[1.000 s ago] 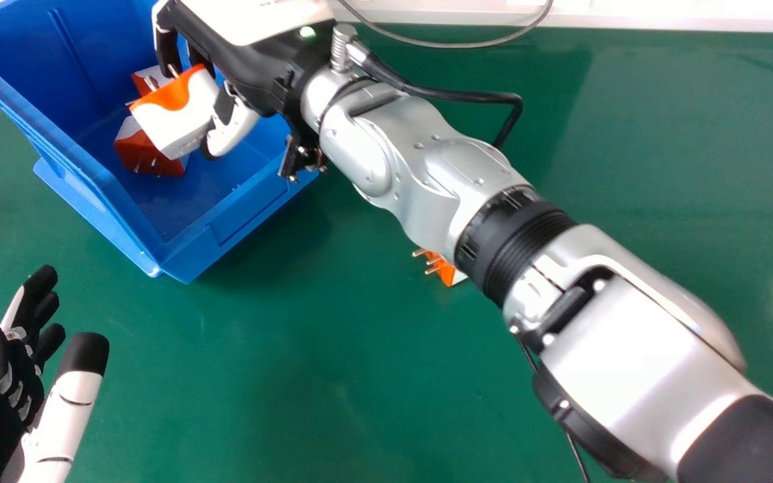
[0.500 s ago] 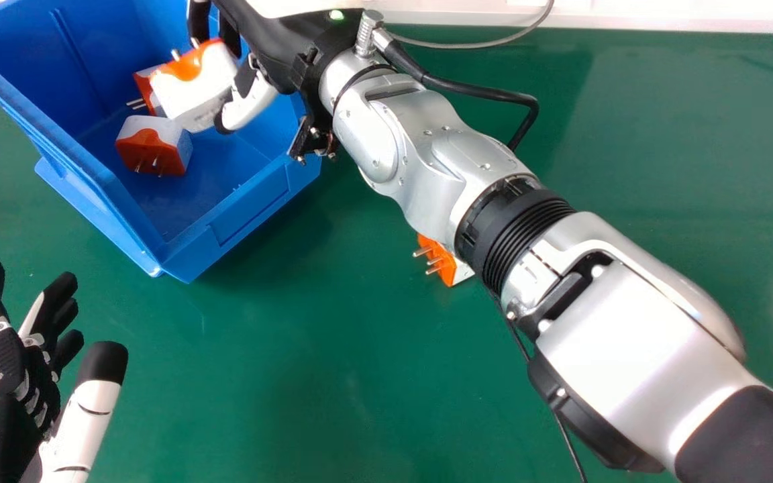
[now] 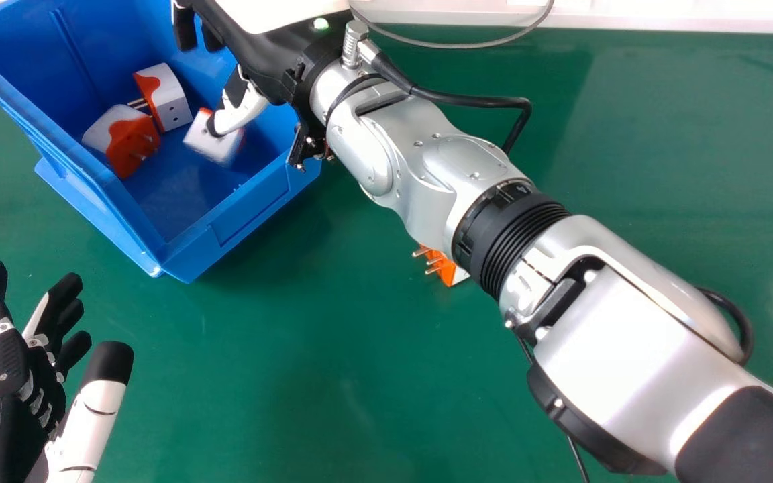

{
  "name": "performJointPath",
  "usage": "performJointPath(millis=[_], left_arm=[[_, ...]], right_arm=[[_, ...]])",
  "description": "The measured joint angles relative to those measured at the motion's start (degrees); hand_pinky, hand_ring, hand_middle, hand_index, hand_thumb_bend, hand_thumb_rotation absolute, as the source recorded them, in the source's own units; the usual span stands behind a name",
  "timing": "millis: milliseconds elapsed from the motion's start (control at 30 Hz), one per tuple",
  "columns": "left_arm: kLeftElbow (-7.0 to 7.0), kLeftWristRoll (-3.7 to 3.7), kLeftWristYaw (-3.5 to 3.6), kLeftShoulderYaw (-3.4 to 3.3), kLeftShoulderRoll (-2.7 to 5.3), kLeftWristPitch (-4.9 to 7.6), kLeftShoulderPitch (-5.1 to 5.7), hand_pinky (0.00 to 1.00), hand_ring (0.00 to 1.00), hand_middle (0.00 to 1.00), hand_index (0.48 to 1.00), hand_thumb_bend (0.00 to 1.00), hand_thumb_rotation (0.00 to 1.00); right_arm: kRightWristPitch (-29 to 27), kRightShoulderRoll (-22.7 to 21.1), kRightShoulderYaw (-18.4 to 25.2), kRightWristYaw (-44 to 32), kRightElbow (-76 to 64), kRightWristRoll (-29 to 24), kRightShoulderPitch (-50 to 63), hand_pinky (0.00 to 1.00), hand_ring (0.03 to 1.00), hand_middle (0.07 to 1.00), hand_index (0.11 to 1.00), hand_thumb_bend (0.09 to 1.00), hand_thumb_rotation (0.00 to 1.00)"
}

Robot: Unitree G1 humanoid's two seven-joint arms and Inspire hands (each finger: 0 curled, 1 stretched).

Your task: Pick all objects and put in blue box

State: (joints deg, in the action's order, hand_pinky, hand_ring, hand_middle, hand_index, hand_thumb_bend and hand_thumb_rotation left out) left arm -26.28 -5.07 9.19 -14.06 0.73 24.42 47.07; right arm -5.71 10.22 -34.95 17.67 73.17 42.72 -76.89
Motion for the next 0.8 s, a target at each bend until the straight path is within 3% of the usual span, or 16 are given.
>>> performJointPath(millis=[200,600,800], left_arm=[[0.00,-0.01,-0.15,0.18,-0.04,-0.13,0.01,0.90,0.93,0.93,0.918,0.75,0.69],[0.00,-0.05,-0.34,0.19,-0.21,-1.54,-0.82,0.90,0.93,0.93,0.917,0.77,0.69],[-0.01,0.00,-0.68,0.23,-0.29,-2.48,-1.43,0.90,0.93,0.93,0.914,0.77,0.68]], right_arm=[[0.1,0.0,-0.1,0.1,0.0,0.0,0.0,0.85,1.000,1.000,1.000,0.622,0.73],[-0.1,-0.1,-0.1,0.3,-0.8,-0.2,0.4,0.85,1.000,1.000,1.000,0.595,0.73],[-1.6,-1.4,0.3,1.5,-12.4,-0.4,8.1,0.89,1.000,1.000,1.000,0.575,0.74]])
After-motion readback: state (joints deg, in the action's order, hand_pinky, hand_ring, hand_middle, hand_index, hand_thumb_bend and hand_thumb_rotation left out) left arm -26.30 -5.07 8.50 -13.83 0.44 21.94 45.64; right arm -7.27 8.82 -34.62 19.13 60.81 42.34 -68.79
